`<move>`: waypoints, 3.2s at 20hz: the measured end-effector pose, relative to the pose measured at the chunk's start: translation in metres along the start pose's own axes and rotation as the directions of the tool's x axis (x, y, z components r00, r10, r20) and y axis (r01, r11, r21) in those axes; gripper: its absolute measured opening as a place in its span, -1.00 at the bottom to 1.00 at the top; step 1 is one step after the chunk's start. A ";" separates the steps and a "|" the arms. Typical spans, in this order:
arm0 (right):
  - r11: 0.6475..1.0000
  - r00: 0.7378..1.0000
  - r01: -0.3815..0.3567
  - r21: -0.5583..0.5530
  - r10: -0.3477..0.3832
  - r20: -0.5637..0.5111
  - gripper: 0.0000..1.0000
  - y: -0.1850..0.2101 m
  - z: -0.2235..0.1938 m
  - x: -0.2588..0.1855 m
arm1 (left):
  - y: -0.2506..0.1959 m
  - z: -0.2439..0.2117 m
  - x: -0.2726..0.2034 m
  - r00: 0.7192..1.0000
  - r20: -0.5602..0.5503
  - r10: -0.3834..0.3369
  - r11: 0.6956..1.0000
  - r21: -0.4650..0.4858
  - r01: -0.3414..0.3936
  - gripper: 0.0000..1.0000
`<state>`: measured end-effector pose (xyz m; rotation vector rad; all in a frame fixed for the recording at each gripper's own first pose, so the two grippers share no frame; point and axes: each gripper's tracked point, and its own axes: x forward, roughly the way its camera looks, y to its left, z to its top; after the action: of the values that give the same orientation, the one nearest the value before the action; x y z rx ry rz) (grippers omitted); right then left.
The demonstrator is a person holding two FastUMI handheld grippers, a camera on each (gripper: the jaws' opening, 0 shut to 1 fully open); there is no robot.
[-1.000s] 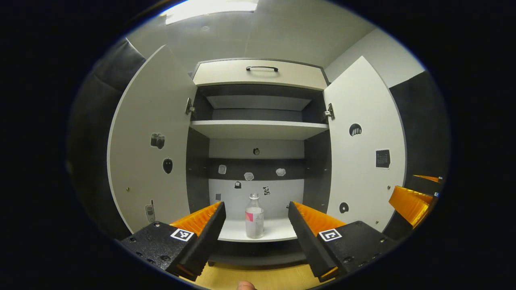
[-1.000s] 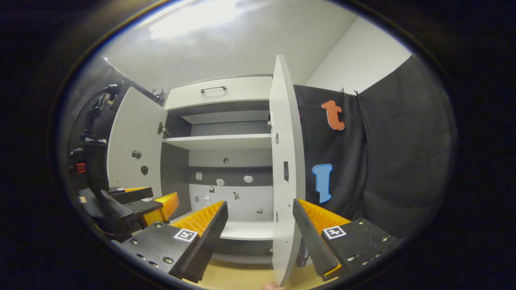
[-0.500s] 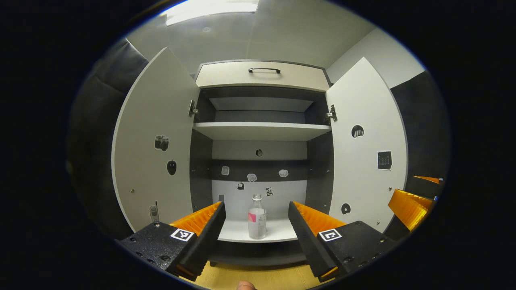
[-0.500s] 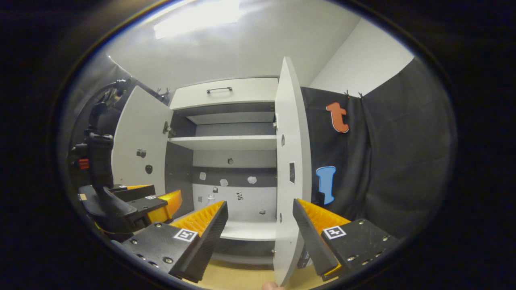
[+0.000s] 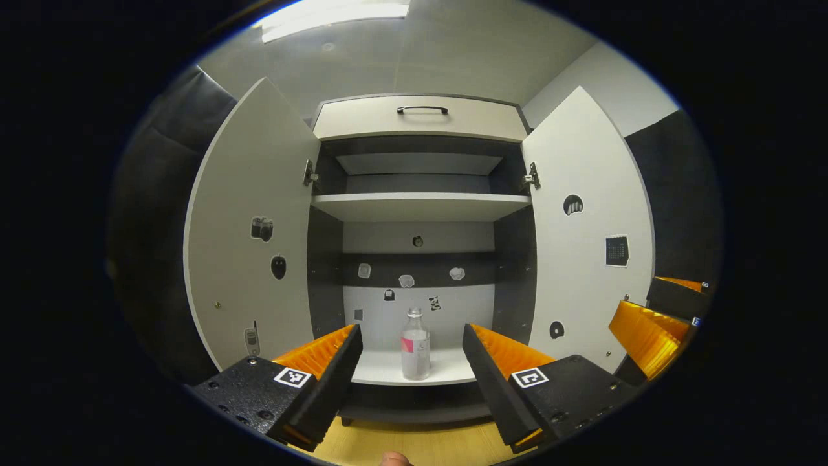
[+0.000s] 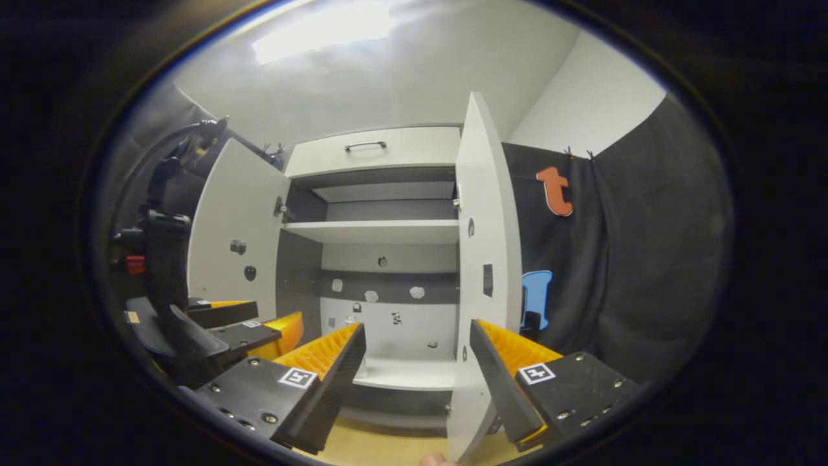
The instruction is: Grasp the bottle in the cabinet with the left hand and place it on the coaster, then close the right door with the right hand and the left door with the left hand.
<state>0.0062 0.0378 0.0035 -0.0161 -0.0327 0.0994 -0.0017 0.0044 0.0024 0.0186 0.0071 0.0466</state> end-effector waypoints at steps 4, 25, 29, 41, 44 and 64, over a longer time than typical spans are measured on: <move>1.000 1.000 -0.017 0.002 0.017 -0.009 0.94 0.014 -0.005 0.005 | 0.013 -0.003 0.001 1.000 -0.002 0.017 1.000 -0.001 -0.017 0.92; 0.980 0.980 0.189 -0.055 -0.185 0.066 0.94 -0.022 0.030 0.013 | 0.008 -0.136 0.206 0.982 -0.177 -0.059 0.996 0.056 0.070 0.94; 0.967 0.969 0.243 -0.081 -0.239 0.055 0.94 -0.035 0.026 0.008 | 0.007 -0.151 0.235 0.979 -0.200 -0.048 0.997 0.045 0.058 0.94; 0.961 0.965 0.262 -0.094 -0.258 0.050 0.94 -0.046 0.024 0.006 | -0.002 -0.155 0.223 0.969 -0.230 -0.088 0.995 -0.067 0.074 0.53; 0.967 0.970 0.242 -0.086 -0.238 0.051 0.94 -0.047 0.025 0.003 | -0.001 -0.145 0.199 0.973 -0.202 -0.114 0.992 -0.078 0.100 0.54; 0.996 0.998 0.010 -0.083 -0.004 0.066 0.94 -0.034 0.036 -0.029 | -0.006 -0.247 -0.002 0.941 -0.274 -0.198 0.977 -0.138 0.165 0.53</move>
<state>-0.0209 0.0011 0.0396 -0.0961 -0.1026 0.0914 -0.0057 0.0024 -0.2442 -0.1029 0.2970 -0.1361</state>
